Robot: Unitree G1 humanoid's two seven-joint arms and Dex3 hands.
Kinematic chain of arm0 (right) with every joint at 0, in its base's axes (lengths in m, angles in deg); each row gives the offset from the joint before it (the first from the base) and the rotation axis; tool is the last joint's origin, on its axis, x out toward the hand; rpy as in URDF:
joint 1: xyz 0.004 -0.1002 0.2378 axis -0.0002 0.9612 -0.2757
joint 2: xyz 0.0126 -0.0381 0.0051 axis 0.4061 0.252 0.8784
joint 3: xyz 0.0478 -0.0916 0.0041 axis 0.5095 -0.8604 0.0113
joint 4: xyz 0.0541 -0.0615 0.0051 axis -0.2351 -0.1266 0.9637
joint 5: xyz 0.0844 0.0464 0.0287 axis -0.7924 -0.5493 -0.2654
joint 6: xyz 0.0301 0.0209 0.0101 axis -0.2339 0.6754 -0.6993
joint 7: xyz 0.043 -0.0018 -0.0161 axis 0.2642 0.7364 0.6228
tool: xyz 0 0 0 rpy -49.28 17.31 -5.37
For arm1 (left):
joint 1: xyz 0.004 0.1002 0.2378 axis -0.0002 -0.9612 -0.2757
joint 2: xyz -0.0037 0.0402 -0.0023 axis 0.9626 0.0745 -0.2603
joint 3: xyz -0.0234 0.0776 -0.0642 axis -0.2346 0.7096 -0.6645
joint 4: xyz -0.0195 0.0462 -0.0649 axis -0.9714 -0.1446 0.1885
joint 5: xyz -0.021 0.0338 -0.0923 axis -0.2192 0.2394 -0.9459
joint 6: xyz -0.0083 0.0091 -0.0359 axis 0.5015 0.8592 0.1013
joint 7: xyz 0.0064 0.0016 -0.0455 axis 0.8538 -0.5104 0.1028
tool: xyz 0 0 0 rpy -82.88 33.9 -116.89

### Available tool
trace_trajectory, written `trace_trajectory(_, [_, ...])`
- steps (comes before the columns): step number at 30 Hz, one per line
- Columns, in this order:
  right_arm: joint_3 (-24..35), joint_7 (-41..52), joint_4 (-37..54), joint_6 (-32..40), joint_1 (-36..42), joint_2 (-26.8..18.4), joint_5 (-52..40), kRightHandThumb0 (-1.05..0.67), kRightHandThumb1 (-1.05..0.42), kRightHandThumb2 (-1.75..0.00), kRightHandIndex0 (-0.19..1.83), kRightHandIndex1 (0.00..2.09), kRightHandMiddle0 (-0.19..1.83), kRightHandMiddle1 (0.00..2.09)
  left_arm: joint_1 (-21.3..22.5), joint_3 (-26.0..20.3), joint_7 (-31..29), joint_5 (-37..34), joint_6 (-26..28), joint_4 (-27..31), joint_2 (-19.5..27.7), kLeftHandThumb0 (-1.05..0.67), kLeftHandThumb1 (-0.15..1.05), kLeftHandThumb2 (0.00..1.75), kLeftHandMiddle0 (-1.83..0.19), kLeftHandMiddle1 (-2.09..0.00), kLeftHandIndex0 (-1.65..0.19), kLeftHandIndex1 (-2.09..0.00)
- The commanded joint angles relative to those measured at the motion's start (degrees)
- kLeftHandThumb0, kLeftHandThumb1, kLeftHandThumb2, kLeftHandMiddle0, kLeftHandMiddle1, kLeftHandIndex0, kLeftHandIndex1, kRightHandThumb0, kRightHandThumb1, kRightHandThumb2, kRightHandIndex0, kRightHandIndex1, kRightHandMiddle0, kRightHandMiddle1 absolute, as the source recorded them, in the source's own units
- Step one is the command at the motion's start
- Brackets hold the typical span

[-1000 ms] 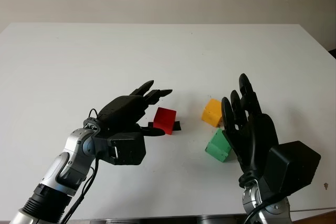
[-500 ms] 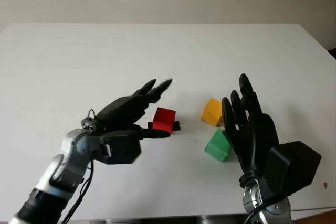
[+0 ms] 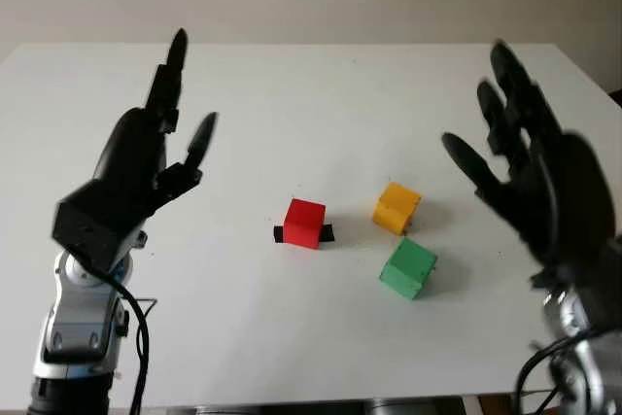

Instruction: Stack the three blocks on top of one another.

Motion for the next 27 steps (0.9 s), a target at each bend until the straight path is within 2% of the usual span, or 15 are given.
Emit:
trace_trajectory(1, [-0.67, 2.71, -3.81, -0.85, -2.91, -4.86, 2.06, -0.48, -0.89, -0.05, 0.16, 0.09, 0.12, 0.48, -1.27, -0.67, 0.45, -1.56, -0.38, 1.36, -1.06, -0.75, 1.05, 0.59, 0.11, -0.05, 0.09, -0.06])
trace_trajectory(4, [-2.82, 7.15, -8.94, -5.0, -5.7, -11.38, 6.3, -0.47, -0.84, -0.04, 0.13, 0.07, 0.14, 0.54, -2.66, -1.43, 0.78, -3.67, -1.72, 1.31, -2.19, -0.69, 1.05, 0.63, 0.12, -0.05, 0.11, -0.05])
trace_trajectory(10, [-8.76, 13.05, -16.73, -14.24, -10.72, -19.29, 14.65, -0.49, -0.78, -0.05, 0.13, 0.06, 0.22, 0.47, -4.15, -2.25, 1.72, -4.83, -4.1, 0.76, -2.98, -0.65, 1.05, 0.67, 0.14, -0.05, 0.13, -0.04])
trace_trajectory(13, [-11.82, 15.67, -19.72, -21.57, -13.05, -23.82, 19.78, -0.47, -0.79, -0.05, 0.13, 0.06, 0.3, 0.29, -4.52, -2.68, 1.25, -6.06, -4.73, 0.23, -3.16, -0.63, 1.05, 0.68, 0.15, -0.05, 0.13, -0.04])
trace_trajectory(20, [-16.6, 21.93, -23.98, -28.59, -18.88, -26.66, 24.4, -0.38, -0.76, -0.05, 0.15, 0.06, 0.36, 0.16, -4.69, -2.76, 2.15, -6.23, -4.15, 0.33, -3.38, -0.66, 1.05, 0.65, 0.13, -0.06, 0.11, -0.06])
trace_trajectory(24, [-18.67, 22.14, -27.55, -34.97, -20.91, -27.0, 26.63, -0.41, -0.76, -0.05, 0.14, 0.06, 0.38, 0.14, -4.93, -1.99, 2.88, -5.18, -1.41, 1.52, -3.15, -0.66, 1.05, 0.63, 0.12, -0.06, 0.1, -0.06])
trace_trajectory(27, [-19.32, 21.35, -30.19, -38.83, -21.52, -26.73, 27.44, -0.43, -0.76, -0.05, 0.13, 0.05, 0.39, 0.12, -4.78, -1.33, 2.07, -5.31, -1.44, 0.93, -3.08, -0.65, 1.05, 0.63, 0.12, -0.05, 0.1, -0.06])
